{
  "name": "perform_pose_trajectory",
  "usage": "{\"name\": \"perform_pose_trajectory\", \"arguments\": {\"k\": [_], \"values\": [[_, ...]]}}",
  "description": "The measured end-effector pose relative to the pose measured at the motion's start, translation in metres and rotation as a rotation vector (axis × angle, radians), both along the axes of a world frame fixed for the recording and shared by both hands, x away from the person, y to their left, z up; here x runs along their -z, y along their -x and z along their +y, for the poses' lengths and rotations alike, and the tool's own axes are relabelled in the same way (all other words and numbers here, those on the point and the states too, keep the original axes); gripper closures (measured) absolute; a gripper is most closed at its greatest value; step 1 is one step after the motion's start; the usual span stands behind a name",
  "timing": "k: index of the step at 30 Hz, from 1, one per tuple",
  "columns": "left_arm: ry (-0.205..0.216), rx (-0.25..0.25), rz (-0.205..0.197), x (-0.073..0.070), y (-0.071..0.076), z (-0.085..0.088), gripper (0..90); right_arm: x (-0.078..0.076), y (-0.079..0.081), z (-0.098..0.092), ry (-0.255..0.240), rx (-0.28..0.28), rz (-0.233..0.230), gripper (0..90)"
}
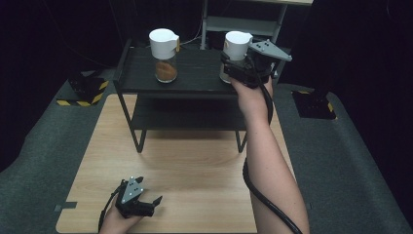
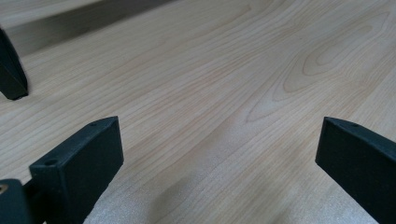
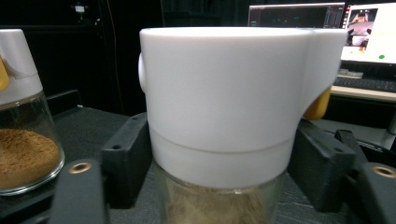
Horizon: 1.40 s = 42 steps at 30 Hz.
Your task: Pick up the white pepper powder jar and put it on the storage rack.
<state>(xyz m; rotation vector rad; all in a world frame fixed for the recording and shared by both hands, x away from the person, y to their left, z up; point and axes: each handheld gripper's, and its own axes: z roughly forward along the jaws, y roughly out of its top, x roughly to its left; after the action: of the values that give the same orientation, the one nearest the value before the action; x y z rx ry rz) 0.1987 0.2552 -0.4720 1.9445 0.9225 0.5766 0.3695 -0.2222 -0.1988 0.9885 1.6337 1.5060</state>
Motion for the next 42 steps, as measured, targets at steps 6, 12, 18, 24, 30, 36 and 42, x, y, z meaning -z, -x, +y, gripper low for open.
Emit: {"name": "perform_pose_trajectory", "arguments": {"k": [6, 12, 18, 24, 30, 36, 42], "values": [[-0.001, 0.002, 0.000, 0.000, 0.000, 0.000, 1.1, 0.004, 0.005, -0.002, -0.008, -0.007, -0.003, 1.7], [-0.004, 0.005, 0.000, 0.000, 0.000, 0.000, 1.1, 0.012, 0.020, -0.005, 0.003, -0.026, -0.034, 0.0], [-0.008, 0.002, 0.001, -0.001, -0.001, -0.001, 1.2, 0.024, 0.045, -0.010, 0.010, -0.048, -0.050, 0.0], [-0.020, 0.002, -0.001, -0.001, -0.002, -0.005, 1.1, 0.054, 0.077, -0.019, 0.067, -0.070, -0.077, 0.0], [-0.032, 0.008, -0.015, -0.001, 0.000, -0.006, 1.2, 0.096, 0.107, -0.037, 0.106, -0.099, -0.058, 0.0], [-0.031, 0.017, -0.028, 0.000, 0.001, -0.006, 1.1, 0.153, 0.134, -0.052, 0.147, -0.101, 0.018, 0.0], [-0.045, 0.024, -0.037, 0.000, 0.002, -0.007, 1.1, 0.199, 0.147, -0.061, 0.188, -0.093, 0.083, 0.0]]}}
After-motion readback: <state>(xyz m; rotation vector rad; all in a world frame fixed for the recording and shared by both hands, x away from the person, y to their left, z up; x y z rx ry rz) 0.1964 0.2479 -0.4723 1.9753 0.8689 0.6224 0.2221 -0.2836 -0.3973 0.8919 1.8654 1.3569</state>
